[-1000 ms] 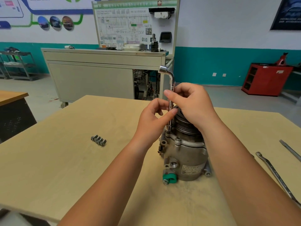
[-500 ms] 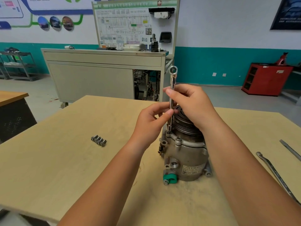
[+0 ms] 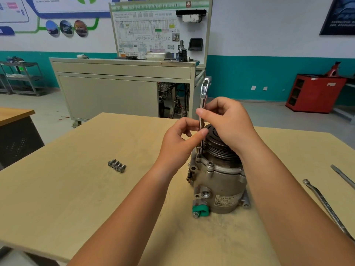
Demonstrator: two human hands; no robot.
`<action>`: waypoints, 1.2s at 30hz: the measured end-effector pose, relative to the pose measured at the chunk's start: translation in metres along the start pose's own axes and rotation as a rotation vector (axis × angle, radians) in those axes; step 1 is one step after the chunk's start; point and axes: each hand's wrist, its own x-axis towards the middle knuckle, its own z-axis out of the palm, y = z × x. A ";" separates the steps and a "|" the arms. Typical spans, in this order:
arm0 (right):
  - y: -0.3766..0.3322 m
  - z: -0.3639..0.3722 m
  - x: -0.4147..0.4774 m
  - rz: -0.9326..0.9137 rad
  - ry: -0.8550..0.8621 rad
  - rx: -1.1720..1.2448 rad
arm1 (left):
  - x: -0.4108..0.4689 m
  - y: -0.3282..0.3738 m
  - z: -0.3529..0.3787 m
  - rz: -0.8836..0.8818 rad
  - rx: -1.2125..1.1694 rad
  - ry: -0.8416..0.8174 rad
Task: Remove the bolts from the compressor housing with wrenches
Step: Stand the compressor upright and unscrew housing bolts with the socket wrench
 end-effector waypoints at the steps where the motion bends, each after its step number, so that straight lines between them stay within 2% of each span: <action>1: -0.001 0.000 0.000 0.001 -0.016 0.009 | -0.001 -0.001 -0.001 -0.006 -0.021 -0.009; 6: -0.003 -0.001 -0.001 0.020 -0.047 0.106 | -0.004 -0.003 -0.002 0.007 -0.029 -0.046; 18: 0.001 0.002 0.001 0.011 0.029 0.022 | -0.001 -0.005 0.003 0.021 0.019 0.018; 23: -0.001 -0.001 -0.001 -0.012 -0.063 0.089 | -0.004 -0.006 0.003 0.008 -0.009 0.009; 30: -0.001 -0.001 0.000 -0.018 -0.062 0.100 | -0.004 -0.003 0.001 0.027 0.011 -0.015; 36: 0.001 0.002 0.001 -0.005 0.042 0.090 | -0.001 -0.005 0.001 -0.005 0.039 0.051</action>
